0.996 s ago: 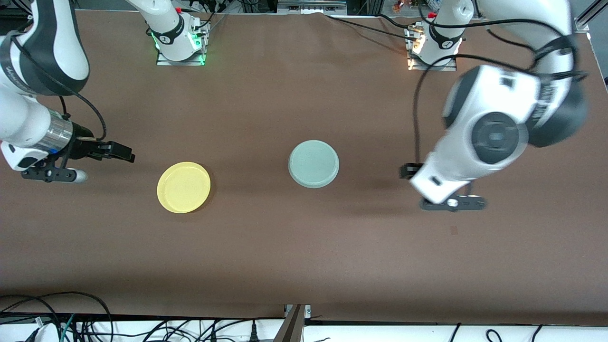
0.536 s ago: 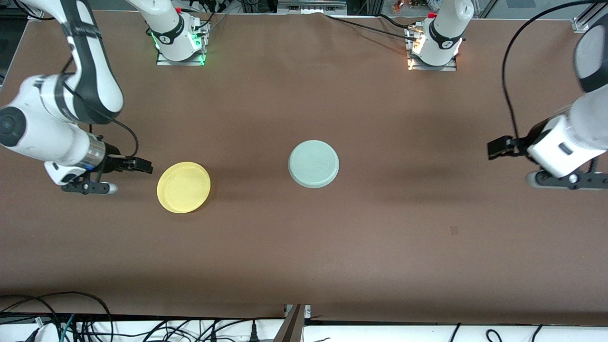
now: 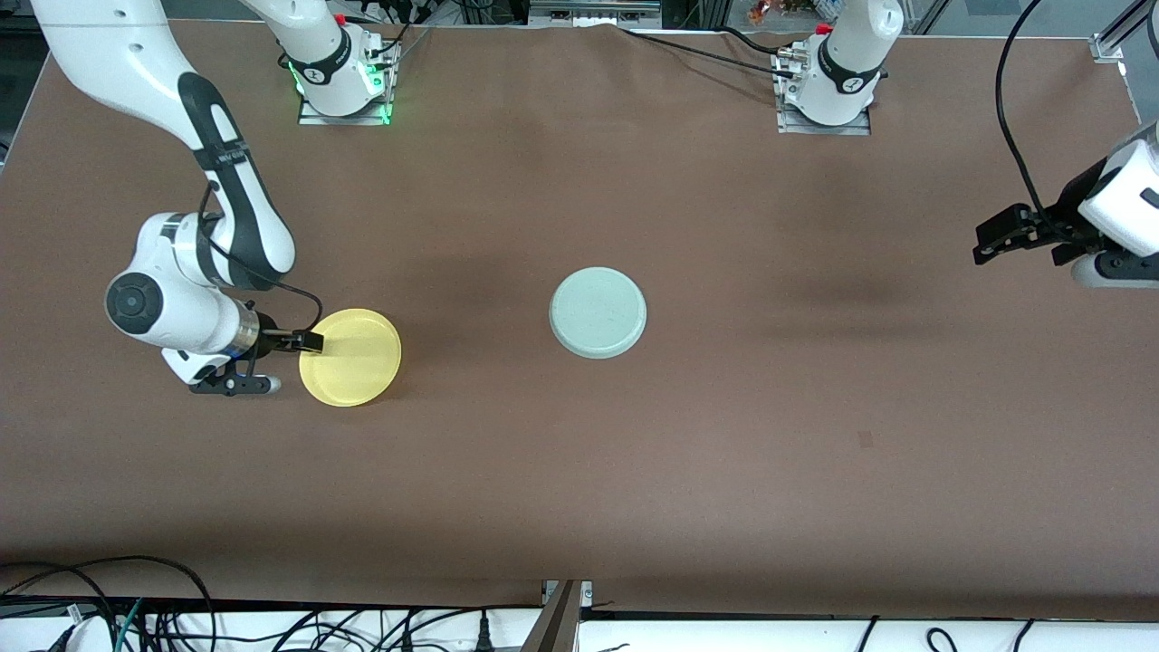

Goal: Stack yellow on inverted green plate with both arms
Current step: 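Grasp the yellow plate rim with the right gripper while the left gripper withdraws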

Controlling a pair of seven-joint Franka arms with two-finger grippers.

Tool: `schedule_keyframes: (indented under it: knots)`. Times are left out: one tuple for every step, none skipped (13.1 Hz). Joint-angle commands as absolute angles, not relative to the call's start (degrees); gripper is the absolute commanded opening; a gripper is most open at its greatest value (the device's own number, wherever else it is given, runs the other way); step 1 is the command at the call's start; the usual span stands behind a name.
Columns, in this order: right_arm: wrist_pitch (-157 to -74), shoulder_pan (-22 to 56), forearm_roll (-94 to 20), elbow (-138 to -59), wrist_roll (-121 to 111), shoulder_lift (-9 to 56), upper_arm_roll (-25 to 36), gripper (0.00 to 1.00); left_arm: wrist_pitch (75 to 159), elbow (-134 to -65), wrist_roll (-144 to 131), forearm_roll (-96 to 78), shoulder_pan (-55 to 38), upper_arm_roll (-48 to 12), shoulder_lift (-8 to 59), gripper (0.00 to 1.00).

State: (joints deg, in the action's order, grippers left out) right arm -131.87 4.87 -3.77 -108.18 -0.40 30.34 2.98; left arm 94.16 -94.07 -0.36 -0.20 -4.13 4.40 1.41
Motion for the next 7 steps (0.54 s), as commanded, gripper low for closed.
schedule_keyframes:
  knots:
    - [-135.2,4.9,-3.1,-108.4,-1.1,32.9,3.0,0.9,96.2,-98.6,-0.1,2.6,-4.0,3.8,-2.4,1.0]
    - [-135.5,4.9,-3.2,-108.4,-0.5,33.0,3.0,0.7,96.5,-98.5,-0.8,5.7,-4.0,3.5,-2.4,1.0]
    - [-135.4,4.9,-3.3,-108.4,-0.2,33.0,3.0,0.6,96.4,-98.5,-1.0,6.0,-4.0,3.4,-2.5,1.0]
    - [-135.4,4.9,-3.3,-108.4,-0.2,33.1,3.0,0.47,96.4,-98.5,-0.9,5.9,-4.1,3.3,-2.5,1.0]
    - [-135.6,4.9,-3.3,-108.4,-0.1,33.7,3.0,0.38,96.4,-98.5,-0.9,5.7,-4.1,3.2,-2.5,1.0]
    - [-136.1,4.9,-3.4,-108.3,0.1,33.8,3.0,0.32,96.4,-98.5,-0.8,5.7,-4.1,3.2,-2.5,1.0]
    - [-136.6,4.9,-3.4,-108.3,0.6,33.8,3.0,0.21,96.4,-98.4,-0.8,5.7,-4.1,3.2,-2.5,1.0]
